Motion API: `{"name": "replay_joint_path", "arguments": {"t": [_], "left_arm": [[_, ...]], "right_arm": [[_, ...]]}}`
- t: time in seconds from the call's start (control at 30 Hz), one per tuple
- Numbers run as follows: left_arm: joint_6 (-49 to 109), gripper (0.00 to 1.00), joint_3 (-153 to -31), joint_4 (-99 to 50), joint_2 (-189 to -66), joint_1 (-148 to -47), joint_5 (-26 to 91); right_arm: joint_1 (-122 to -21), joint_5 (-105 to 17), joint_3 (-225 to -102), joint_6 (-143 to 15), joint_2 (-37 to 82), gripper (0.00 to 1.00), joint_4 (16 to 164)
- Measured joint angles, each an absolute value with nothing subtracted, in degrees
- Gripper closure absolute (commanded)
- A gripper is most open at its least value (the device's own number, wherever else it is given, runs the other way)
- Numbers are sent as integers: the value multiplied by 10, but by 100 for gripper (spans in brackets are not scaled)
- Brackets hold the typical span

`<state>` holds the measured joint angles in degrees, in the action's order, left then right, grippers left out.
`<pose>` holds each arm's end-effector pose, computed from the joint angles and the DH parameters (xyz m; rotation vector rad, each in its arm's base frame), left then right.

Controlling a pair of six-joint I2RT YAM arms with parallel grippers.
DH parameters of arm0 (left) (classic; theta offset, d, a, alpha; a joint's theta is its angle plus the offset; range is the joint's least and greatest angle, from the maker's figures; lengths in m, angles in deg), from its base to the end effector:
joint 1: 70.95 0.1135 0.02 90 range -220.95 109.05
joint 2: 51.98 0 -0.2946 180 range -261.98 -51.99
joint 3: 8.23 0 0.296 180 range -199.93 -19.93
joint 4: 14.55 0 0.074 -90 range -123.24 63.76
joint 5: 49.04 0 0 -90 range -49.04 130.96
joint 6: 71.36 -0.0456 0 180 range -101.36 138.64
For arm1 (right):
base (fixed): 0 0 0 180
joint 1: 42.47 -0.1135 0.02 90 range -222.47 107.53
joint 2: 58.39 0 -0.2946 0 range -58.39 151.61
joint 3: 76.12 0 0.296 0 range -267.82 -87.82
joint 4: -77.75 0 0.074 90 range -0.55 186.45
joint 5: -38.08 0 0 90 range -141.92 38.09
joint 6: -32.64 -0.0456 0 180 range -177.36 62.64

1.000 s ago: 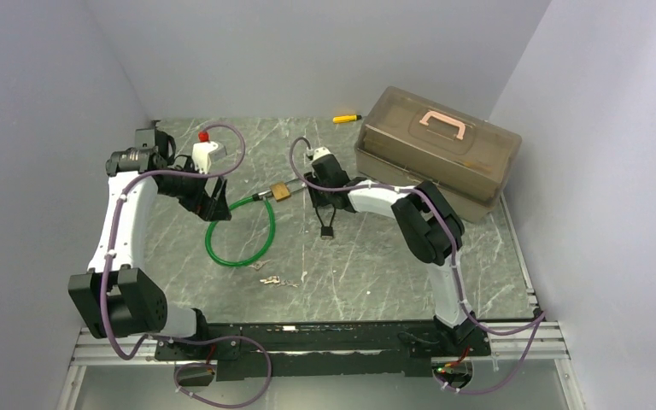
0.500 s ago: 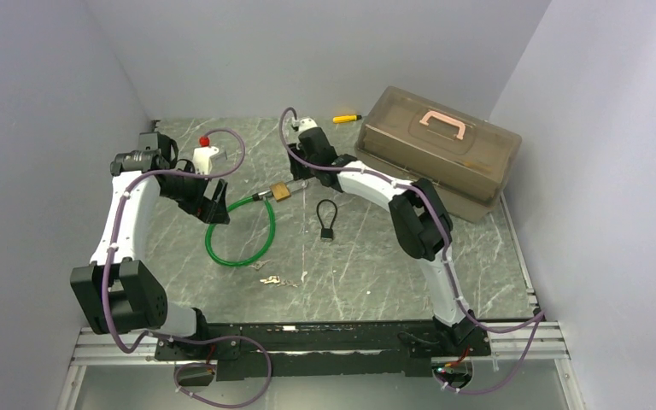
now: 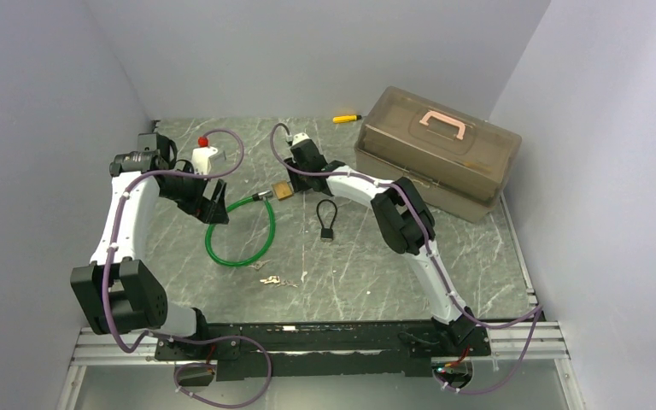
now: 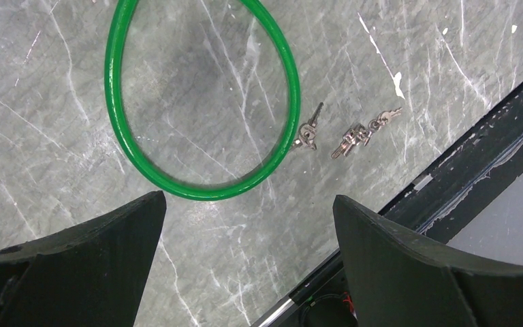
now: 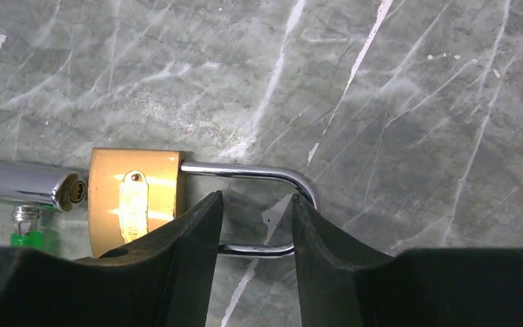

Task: Unlock with the key
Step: Move the lock to the center of the board.

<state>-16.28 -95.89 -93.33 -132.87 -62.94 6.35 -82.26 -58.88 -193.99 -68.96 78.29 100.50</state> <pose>0.3024 0.0164 0.3332 0.7219 2.4721 -0.5968 0.4675 0.3821 0.1411 -0.5013 2.2562 0.3240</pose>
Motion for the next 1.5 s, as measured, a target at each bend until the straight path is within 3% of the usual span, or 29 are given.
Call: {"name": "replay_joint_path", "arguments": {"t": [0.33, 0.73, 1.27, 1.5], "left_arm": [[-163, 1, -951, -932, -1328, -623, 63], [-163, 1, -934, -934, -1299, -621, 60], [-163, 1, -919, -950, -1248, -621, 50], [-168, 1, -902, -964, -1233, -621, 49]], "right_arm": [[-837, -608, -1896, -674, 763, 59, 983], [-869, -605, -1656, -696, 614, 60, 920], [-888, -575, -1639, -711, 536, 59, 993], [-964, -551, -1603, -741, 492, 56, 983]]}}
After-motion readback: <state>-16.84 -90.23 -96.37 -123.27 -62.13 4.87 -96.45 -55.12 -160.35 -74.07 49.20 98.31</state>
